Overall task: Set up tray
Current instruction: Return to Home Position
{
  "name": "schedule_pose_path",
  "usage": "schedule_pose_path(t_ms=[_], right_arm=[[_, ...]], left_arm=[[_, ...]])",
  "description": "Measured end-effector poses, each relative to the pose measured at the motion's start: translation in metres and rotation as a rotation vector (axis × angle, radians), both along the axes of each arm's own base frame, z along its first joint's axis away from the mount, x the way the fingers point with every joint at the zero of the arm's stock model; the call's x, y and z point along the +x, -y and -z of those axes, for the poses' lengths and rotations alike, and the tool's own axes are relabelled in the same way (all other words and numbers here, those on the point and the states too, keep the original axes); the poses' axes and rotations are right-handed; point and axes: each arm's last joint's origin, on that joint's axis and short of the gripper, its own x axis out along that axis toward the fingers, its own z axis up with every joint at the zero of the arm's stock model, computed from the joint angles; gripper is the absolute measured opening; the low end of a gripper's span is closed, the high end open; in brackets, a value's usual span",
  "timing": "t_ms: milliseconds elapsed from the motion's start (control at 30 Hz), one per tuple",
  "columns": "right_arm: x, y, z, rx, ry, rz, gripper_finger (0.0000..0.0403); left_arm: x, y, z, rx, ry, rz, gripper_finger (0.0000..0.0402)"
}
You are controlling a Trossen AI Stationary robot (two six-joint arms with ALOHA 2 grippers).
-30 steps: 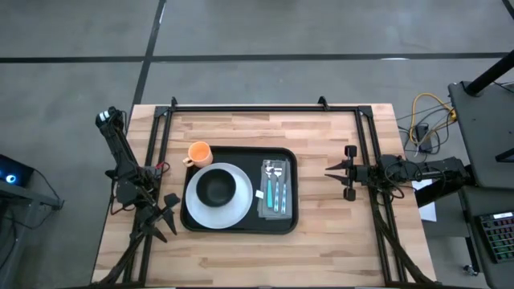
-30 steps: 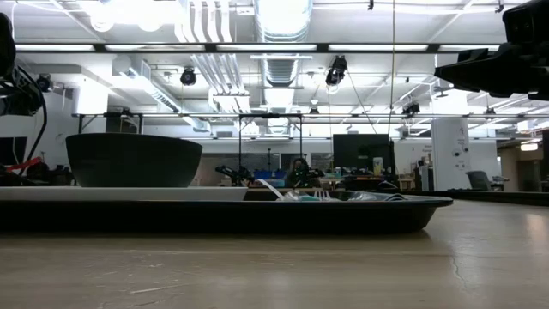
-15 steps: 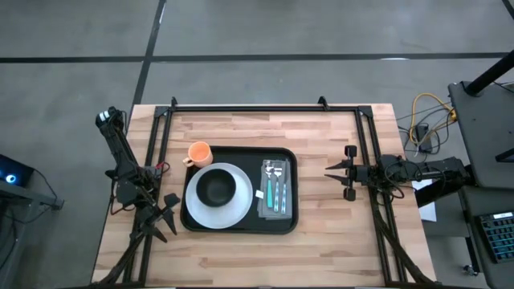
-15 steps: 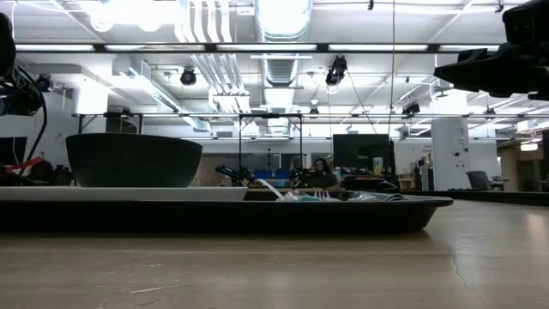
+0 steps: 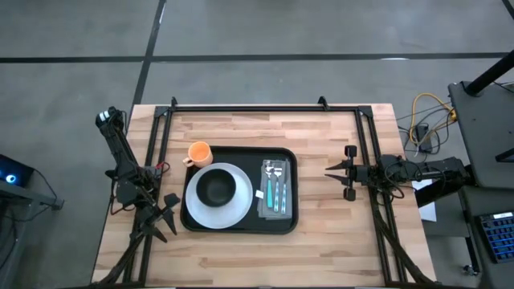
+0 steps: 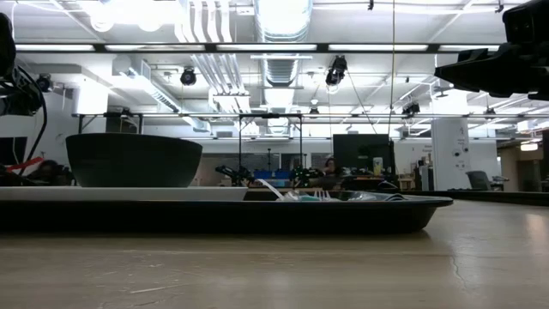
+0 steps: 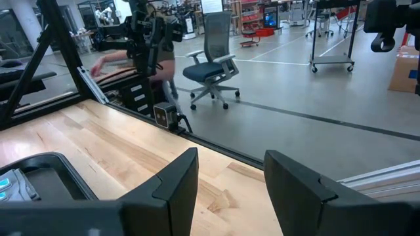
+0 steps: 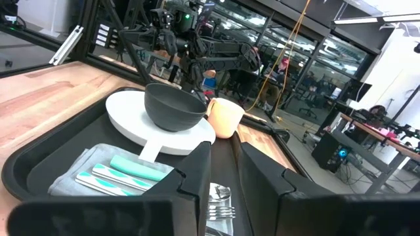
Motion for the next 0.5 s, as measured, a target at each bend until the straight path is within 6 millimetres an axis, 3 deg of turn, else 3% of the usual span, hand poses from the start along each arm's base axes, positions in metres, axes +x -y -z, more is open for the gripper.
schedule_pose_path(t_ms=[500], right_arm=[[0.0000, 0.0000, 0.0000, 0.000, 0.000, 0.000, 0.0086]], left_arm=[[0.0000, 0.0000, 0.0000, 0.000, 0.000, 0.000, 0.0155]])
